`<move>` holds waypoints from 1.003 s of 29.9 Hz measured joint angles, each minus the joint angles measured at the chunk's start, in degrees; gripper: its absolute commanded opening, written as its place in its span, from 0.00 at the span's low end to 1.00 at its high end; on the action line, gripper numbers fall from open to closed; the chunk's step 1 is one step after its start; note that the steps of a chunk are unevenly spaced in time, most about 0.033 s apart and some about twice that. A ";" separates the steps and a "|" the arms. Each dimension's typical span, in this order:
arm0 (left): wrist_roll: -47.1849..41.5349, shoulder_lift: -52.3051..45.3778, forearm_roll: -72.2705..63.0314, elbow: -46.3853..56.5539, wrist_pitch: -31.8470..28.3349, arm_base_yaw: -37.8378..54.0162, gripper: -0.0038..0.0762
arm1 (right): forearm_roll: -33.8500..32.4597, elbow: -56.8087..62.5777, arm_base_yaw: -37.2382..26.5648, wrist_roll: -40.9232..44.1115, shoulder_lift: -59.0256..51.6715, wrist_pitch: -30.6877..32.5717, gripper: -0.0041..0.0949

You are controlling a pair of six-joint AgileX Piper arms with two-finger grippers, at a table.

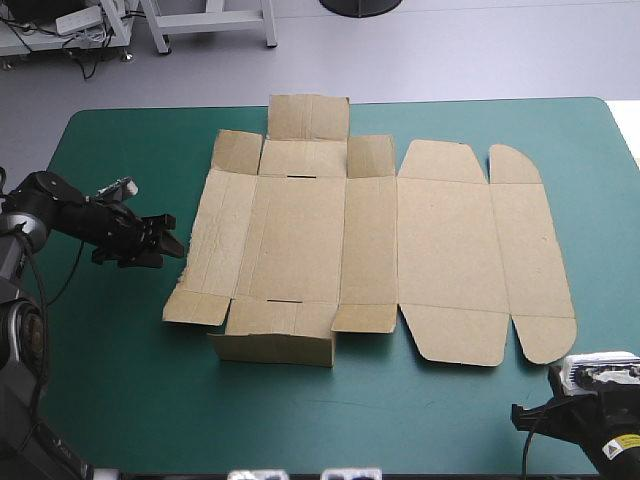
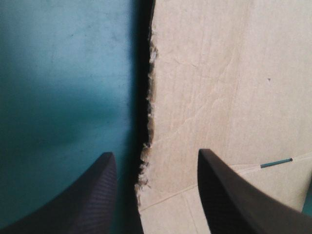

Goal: Fold the box

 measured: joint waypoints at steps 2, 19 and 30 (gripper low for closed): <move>0.06 0.78 0.00 0.00 0.00 0.00 0.51 | 0.00 0.00 0.00 0.00 0.00 -0.05 0.04; 2.37 8.01 -3.43 -0.77 0.34 -0.97 0.51 | -0.04 0.00 0.00 -0.05 0.00 -0.05 0.04; 3.88 11.85 -10.29 -1.72 0.94 -9.08 0.49 | -0.04 0.00 0.00 -0.05 0.00 -0.05 0.04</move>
